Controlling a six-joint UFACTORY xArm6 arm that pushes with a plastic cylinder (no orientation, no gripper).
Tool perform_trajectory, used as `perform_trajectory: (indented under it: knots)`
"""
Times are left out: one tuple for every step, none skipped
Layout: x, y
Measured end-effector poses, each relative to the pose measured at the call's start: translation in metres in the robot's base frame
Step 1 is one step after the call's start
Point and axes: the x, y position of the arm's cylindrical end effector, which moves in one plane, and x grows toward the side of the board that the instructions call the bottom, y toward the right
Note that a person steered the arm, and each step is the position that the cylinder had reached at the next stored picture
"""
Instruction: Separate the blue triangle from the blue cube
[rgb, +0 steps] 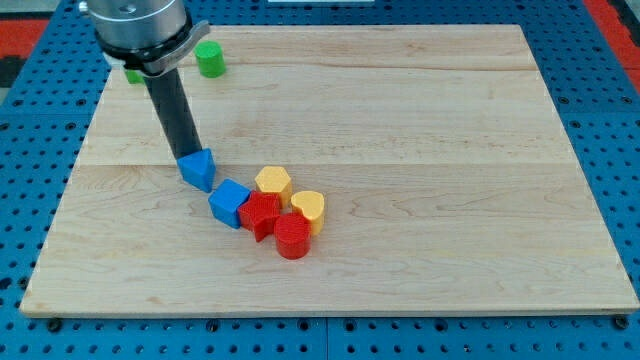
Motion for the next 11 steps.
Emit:
perform_trajectory:
  knots:
    - [0.025, 0.008]
    - [-0.012, 0.019]
    - [-0.014, 0.044]
    - [0.013, 0.037]
    - [0.036, 0.033]
    - [0.058, 0.030]
    - [0.061, -0.004]
    - [0.063, -0.057]
    - [0.072, -0.090]
    - [0.080, -0.057]
    - [0.080, -0.010]
